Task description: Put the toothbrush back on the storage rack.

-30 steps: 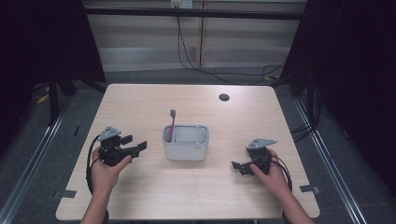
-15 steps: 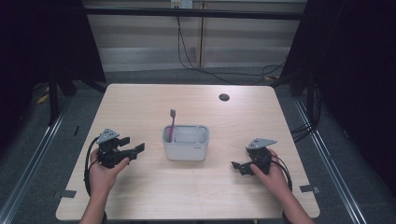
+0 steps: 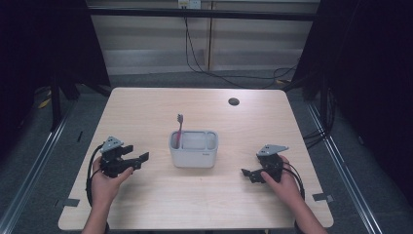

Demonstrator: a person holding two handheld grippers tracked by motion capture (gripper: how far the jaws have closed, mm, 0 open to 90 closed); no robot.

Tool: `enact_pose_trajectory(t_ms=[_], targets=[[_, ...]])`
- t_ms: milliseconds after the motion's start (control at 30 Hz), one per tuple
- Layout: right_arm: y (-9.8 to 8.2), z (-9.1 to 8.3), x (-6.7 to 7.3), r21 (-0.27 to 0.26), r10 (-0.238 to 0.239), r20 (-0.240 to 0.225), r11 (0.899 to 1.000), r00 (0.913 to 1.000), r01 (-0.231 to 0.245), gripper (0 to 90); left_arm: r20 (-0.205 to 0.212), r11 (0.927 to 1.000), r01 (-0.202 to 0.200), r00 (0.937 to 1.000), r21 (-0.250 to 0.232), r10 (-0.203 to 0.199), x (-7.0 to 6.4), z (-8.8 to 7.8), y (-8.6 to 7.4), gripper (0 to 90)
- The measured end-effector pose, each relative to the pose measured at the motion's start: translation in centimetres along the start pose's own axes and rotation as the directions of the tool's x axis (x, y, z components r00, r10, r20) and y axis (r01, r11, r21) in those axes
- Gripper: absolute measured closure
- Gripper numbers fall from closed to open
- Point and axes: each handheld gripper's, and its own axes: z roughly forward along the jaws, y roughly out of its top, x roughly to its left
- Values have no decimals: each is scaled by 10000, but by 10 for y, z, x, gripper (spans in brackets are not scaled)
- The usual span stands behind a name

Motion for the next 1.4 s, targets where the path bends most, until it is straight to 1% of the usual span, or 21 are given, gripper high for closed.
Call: enact_pose_trajectory(t_ms=[200,367,467,533,567,667,700,733,833,1000,1033,1133,1167,1233,1333,1400], targets=[[0,0,0,26,39,6,10000,10000,-39,90,-54,9999,-37,10000,114,38,2,1,-4,237],[0,0,0,27,39,5,10000,10000,-39,90,-208,9995,-144,9997,283,150,5,2,-8,231],[0,0,0,21,40,9,10000,10000,-40,90,-248,9995,-135,9996,293,142,5,2,-9,230],[0,0,0,21,35,8,10000,10000,-35,90,-264,9990,-227,9994,372,236,6,2,-10,229],[0,0,0,23,32,6,10000,10000,-32,90,-275,9991,-184,9994,384,194,6,3,-10,227],[0,0,0,24,36,5,10000,10000,-36,90,-325,9987,-224,9992,447,239,7,3,-12,227],[0,0,0,22,43,9,10000,10000,-43,90,-352,9983,-305,9989,506,323,7,3,-12,226],[0,0,0,22,43,9,10000,10000,-43,90,-350,9986,-248,9990,474,265,7,4,-13,226],[0,0,0,21,40,9,10000,10000,-40,90,-425,9982,-278,9986,534,301,8,4,-14,226],[0,0,0,13,21,3,10000,10000,-21,90,-437,9959,-506,9976,751,539,8,5,-15,221],[0,0,0,24,33,3,10000,10000,-33,90,-472,9949,-611,9968,806,650,9,5,-16,220],[0,0,0,19,31,8,10000,10000,-31,90,-524,9944,-604,9965,864,651,9,6,-17,220],[0,0,0,22,41,8,10000,10000,-41,90,-560,9922,-751,9951,992,809,9,6,-18,220],[0,0,0,21,21,9,10000,10000,-21,90,-605,9924,-731,9950,993,794,9,6,-19,220],[0,0,0,19,31,3,10000,10000,-31,90,-634,9902,-846,9937,1114,921,10,7,-19,220],[0,0,0,21,36,9,10000,10000,-36,90,-670,9901,-855,9934,1109,933,10,7,-20,220]])
